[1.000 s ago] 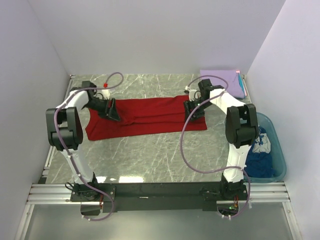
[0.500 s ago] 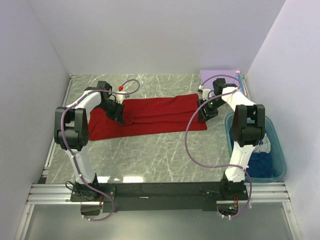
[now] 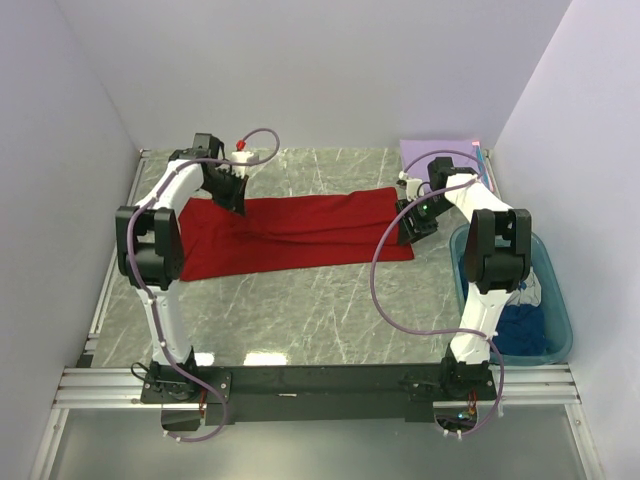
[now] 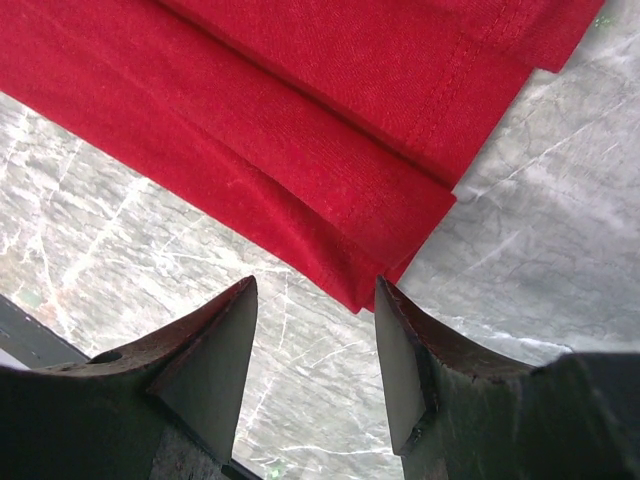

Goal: Fold and stack the t-shirts
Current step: Fold the tshirt

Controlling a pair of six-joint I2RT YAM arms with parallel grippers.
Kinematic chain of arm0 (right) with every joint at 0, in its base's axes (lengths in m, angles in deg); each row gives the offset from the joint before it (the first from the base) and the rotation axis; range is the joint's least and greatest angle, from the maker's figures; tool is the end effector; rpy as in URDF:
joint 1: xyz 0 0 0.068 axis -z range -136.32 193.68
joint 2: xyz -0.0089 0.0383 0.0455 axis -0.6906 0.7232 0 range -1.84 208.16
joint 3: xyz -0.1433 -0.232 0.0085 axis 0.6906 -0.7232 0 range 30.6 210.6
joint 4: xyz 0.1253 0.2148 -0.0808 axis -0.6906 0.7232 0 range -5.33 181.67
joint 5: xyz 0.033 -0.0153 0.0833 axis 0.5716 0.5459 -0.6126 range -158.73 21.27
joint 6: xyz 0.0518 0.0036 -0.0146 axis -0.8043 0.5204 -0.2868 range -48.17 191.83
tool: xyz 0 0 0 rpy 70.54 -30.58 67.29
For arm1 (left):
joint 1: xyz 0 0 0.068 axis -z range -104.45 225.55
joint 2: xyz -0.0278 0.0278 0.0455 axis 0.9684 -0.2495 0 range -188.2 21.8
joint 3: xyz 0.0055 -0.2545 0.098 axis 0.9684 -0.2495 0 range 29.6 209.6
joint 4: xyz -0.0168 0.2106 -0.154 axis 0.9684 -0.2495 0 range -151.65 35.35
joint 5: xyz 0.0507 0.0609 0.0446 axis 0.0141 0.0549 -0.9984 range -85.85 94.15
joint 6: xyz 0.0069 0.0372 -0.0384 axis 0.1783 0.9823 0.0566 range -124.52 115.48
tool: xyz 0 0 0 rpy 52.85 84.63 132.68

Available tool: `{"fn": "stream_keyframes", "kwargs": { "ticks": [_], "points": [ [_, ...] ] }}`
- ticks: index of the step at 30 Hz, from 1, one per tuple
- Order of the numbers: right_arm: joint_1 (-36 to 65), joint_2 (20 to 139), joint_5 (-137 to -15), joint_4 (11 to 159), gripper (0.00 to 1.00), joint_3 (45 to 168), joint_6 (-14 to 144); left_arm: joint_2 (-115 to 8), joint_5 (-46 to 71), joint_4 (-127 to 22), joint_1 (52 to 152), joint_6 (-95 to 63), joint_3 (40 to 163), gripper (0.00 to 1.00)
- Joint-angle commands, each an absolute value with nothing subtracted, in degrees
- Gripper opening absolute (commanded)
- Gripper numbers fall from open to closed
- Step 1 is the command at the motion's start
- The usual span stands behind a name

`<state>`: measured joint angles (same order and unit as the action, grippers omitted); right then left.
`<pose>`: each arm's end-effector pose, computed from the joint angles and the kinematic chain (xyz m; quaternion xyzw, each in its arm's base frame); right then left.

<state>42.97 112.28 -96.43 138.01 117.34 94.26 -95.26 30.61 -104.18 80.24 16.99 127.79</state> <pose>0.3898 0.0214 0.1909 -0.2130 0.9442 0.2196 0.1220 0.4275 -0.0510 0.2277 0.2585 0.9216 -0.1957 0.2133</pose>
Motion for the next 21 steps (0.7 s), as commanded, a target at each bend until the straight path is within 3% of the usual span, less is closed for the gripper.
{"fn": "stream_keyframes", "kwargs": {
  "ticks": [1, 12, 15, 16, 19, 21],
  "points": [
    [43.4, 109.0, -97.7, 138.4, 0.57, 119.2, 95.1, -97.5, 30.2, -100.5, 80.3, 14.2, 132.2, 0.01],
    [43.4, 107.2, -98.0, 137.4, 0.57, 118.6, 95.9, -102.7, 25.2, -94.2, 80.2, 7.3, 136.8, 0.01],
    [43.4, 108.4, -99.0, 138.5, 0.52, 120.2, 97.1, -102.4, 23.9, -95.3, 79.9, 7.2, 135.2, 0.22],
    [43.4, 109.0, -100.0, 140.4, 0.43, 120.9, 98.0, -101.2, 23.3, -95.1, 79.4, 6.9, 134.3, 0.29],
    [42.5, 109.9, -100.8, 142.8, 0.29, 121.6, 101.6, -98.3, 23.9, -94.7, 78.5, 6.4, 131.3, 0.38],
    [41.3, 109.8, -99.7, 141.8, 0.28, 120.3, 101.9, -96.6, 25.0, -94.5, 78.1, 6.3, 129.6, 0.41]
  ]
}}
